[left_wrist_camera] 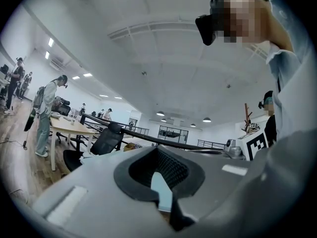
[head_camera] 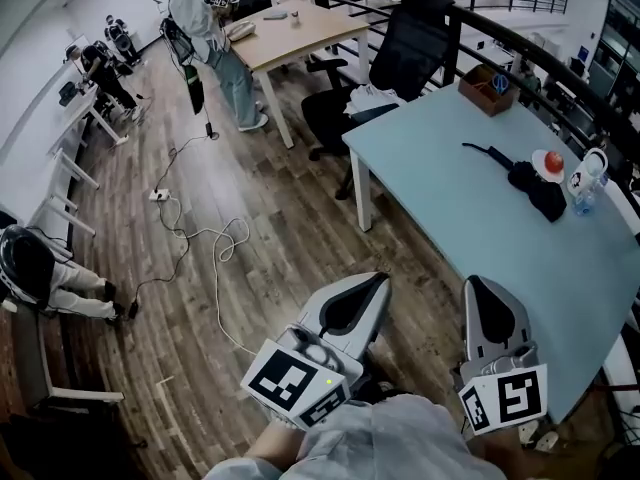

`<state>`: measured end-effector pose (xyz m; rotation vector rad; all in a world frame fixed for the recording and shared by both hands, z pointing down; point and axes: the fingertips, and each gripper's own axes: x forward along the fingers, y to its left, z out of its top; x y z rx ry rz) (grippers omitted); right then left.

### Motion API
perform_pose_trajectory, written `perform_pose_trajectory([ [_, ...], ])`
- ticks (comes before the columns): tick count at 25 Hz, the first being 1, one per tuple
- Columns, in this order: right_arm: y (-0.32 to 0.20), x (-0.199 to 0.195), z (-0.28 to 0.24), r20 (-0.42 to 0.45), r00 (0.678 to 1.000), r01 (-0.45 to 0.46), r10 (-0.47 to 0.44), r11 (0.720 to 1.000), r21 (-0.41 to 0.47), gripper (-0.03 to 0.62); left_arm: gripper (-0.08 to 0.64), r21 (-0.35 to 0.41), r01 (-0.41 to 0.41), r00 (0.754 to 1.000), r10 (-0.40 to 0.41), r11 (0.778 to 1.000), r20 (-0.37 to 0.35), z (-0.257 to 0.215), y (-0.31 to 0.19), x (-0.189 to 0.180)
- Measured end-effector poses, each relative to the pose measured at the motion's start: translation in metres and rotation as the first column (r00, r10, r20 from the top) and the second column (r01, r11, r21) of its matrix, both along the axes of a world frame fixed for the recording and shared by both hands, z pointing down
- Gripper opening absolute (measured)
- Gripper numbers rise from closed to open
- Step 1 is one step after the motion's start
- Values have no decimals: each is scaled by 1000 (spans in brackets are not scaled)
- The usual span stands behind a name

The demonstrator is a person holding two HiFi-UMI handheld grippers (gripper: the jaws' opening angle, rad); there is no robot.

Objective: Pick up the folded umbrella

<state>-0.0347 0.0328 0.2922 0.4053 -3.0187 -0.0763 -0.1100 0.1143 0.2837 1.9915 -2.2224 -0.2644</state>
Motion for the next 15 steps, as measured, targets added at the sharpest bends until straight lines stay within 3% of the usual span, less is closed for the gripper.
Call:
perform_pose_trajectory([
  [7, -22, -43, -9, -1, 994, -113, 113, 994, 5, 0, 5, 7, -111, 994, 111, 994, 3, -9, -34, -54],
  [15, -49, -87, -17, 9, 966, -258, 257, 966, 17, 0, 5, 20, -252, 968, 252, 968, 16, -16, -73, -107],
])
